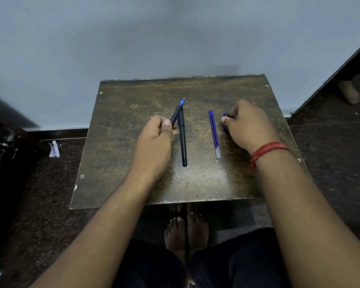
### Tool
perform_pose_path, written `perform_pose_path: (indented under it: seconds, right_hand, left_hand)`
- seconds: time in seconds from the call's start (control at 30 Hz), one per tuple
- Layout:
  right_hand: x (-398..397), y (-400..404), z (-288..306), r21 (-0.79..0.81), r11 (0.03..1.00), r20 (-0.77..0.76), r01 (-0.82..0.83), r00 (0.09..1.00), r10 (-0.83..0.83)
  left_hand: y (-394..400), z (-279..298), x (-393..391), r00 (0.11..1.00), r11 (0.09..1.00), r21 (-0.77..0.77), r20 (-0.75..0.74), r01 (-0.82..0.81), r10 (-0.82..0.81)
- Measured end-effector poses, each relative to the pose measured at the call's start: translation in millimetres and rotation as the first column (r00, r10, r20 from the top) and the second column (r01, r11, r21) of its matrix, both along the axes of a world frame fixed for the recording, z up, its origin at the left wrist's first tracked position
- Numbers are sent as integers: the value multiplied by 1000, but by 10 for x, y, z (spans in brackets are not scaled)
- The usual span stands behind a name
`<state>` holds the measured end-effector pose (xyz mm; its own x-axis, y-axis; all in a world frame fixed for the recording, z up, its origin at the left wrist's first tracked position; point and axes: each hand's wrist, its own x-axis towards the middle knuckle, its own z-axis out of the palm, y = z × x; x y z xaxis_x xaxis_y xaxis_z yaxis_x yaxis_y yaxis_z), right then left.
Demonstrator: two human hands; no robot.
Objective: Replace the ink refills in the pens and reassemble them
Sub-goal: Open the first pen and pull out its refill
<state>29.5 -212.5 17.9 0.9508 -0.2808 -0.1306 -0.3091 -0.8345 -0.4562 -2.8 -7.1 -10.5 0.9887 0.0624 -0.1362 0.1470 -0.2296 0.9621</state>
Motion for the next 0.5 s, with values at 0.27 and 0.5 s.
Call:
perform_pose_path:
  seconds: [0.27,0.5]
  right_hand:
    - [-140,389,222,411,908,272,-82,962,-36]
    - [-146,709,47,747,661,189,-73,976,-106]
  left_hand:
    - [-49,44,-34,1000,1000,26,8,16,-17]
    - [-143,134,-97,994,993,81,56,88,-92]
